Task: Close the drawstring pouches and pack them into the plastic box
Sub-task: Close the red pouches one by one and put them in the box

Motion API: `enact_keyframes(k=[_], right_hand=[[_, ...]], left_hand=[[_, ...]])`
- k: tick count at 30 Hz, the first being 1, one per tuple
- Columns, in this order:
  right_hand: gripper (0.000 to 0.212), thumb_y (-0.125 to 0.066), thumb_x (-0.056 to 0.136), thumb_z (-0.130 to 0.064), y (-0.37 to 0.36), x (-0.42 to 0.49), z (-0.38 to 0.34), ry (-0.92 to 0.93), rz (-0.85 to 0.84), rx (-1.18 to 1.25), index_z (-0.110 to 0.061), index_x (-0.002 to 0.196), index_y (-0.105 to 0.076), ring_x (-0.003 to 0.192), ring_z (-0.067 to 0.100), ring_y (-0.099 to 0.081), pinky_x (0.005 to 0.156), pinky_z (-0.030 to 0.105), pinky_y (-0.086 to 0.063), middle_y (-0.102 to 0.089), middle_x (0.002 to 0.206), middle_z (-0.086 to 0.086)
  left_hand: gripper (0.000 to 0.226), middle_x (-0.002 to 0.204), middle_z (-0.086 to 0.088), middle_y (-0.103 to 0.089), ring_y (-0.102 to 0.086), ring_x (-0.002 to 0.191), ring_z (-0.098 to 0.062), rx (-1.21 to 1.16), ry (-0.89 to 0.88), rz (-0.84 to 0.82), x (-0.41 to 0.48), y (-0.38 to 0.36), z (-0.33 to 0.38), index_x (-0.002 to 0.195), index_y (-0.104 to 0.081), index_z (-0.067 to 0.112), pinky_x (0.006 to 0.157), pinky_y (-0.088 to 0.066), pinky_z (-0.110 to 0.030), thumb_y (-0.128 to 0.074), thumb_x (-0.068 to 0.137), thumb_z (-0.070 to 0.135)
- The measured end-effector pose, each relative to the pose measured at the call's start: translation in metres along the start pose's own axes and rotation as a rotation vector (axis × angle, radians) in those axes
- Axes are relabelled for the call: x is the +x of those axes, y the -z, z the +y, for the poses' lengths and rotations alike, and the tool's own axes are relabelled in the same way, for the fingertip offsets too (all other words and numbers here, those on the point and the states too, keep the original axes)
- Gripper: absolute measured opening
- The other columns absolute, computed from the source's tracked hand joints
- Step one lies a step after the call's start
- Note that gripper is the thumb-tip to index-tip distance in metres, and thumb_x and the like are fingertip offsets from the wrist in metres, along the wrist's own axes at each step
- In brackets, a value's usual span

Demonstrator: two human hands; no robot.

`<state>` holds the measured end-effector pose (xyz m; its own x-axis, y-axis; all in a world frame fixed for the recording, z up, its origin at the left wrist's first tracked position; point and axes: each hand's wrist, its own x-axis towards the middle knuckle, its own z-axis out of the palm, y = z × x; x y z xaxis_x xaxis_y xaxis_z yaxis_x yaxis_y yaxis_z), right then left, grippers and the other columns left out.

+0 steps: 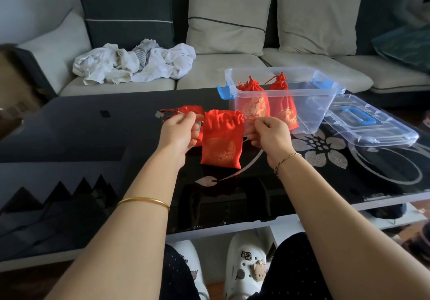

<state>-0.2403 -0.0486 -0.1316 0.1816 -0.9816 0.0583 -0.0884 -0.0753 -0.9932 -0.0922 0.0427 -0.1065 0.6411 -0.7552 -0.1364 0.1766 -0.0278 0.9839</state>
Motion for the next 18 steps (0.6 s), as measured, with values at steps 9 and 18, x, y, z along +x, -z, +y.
enact_keyframes(k=[9,18], right_hand=[[0.018,-0.043,0.094,-0.003,0.001,0.001,-0.003,0.139,0.112,-0.155,-0.012,0.100,-0.058,0.062,0.010,-0.062,0.068,0.025,-0.054,-0.066,0.071,0.001],[0.015,-0.042,0.097,-0.016,0.002,0.005,0.000,0.177,0.214,-0.343,-0.008,0.093,-0.055,0.067,0.014,-0.055,0.064,0.029,-0.050,-0.058,0.075,-0.002]], left_hand=[[0.010,0.073,-0.001,-0.065,-0.057,0.061,-0.007,0.076,-0.031,0.145,0.010,0.014,0.002,0.079,-0.063,0.016,0.055,-0.046,-0.020,-0.062,0.089,0.015],[0.016,0.070,-0.002,-0.063,-0.052,0.053,-0.007,0.036,0.083,0.195,0.008,0.016,0.008,0.081,-0.064,0.010,0.051,-0.042,-0.018,-0.056,0.091,0.020]])
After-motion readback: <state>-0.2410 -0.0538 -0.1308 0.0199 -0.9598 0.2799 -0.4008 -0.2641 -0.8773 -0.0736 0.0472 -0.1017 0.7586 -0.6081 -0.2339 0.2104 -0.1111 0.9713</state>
